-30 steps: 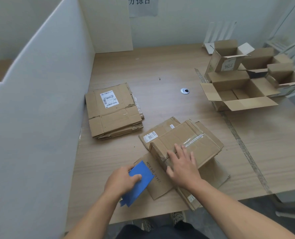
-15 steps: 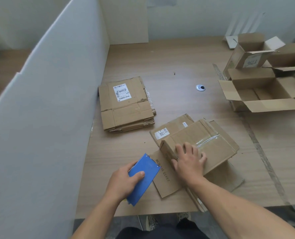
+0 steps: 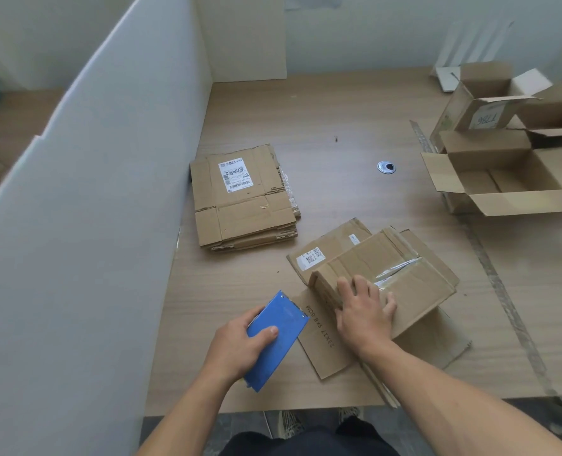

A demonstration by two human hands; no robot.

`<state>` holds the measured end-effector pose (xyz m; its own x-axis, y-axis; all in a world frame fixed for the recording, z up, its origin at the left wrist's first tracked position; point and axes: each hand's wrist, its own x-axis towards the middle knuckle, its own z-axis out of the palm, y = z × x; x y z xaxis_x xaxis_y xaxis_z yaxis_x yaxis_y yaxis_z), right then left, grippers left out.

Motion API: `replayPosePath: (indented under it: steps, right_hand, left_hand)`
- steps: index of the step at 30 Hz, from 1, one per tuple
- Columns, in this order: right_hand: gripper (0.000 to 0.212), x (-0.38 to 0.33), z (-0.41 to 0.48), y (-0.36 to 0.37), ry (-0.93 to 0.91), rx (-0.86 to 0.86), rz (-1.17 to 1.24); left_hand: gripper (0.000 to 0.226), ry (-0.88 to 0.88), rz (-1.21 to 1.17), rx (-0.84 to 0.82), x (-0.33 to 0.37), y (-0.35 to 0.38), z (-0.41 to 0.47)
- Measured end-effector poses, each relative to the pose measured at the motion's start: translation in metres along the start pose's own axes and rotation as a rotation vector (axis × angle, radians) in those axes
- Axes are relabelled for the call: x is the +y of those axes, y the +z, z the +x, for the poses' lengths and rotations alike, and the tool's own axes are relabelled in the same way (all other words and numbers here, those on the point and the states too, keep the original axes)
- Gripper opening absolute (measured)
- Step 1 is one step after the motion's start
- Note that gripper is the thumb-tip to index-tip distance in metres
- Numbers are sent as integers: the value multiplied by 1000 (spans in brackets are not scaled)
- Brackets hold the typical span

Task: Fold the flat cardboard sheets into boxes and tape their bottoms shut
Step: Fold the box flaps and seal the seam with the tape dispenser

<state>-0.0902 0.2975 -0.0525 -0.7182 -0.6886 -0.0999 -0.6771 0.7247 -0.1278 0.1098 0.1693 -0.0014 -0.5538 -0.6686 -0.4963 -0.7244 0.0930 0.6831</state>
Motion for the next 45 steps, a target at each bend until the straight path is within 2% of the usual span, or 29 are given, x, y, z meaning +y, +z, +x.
replayPosePath:
  steps: [3, 8, 11, 15, 17, 21, 26, 30, 33, 36, 39, 41, 43, 45]
  right_hand:
    - [48, 5, 2, -2, -20, 52, -37]
    - [75, 12, 9, -7, -70, -19, -80]
    - [85, 18, 9, -3, -106, 29, -89]
    - [98, 28, 5, 1, -349, 26, -163]
    - [100, 28, 3, 2, -413, -1, -182]
    - [97, 23, -8, 2, -378, -46, -106]
    - [93, 26, -8, 6, -285, 14, -65]
    - [84, 26, -5, 1, -408, -10, -108]
    - [90, 32, -2, 1, -514, -9, -136]
    - [96, 41, -5, 0, -571, -34, -141]
    - [88, 45, -8, -3, -605, -115, -145]
    - [76, 43, -7, -11, -606, -177, -57]
    - [63, 40, -4, -26, -528, -265, 178]
    - [52, 36, 0, -43, -414, -236, 451]
  left_hand:
    - [45, 0, -19, 7, 0, 0, 2]
    - [47, -7, -44, 0, 1, -1, 8]
    - [46, -9, -68, 4, 2, -3, 10]
    - [47, 24, -111, 44, 2, -7, 13]
    - [51, 37, -132, 62, 3, -9, 14]
    - [49, 58, -156, 55, 5, -12, 11]
    - [57, 137, -87, 59, 1, -10, 7]
    - [63, 219, 54, 43, -2, -7, 6]
    - [63, 284, 196, 48, 3, -5, 4]
    - [63, 351, 298, 109, 8, -5, 3]
    - [65, 470, 364, 182, 10, -4, 1]
    - [68, 577, 425, 206, 11, -4, 1]
    - [74, 682, 519, 211, 14, -3, 2]
    - [76, 774, 588, 252, 15, -3, 4]
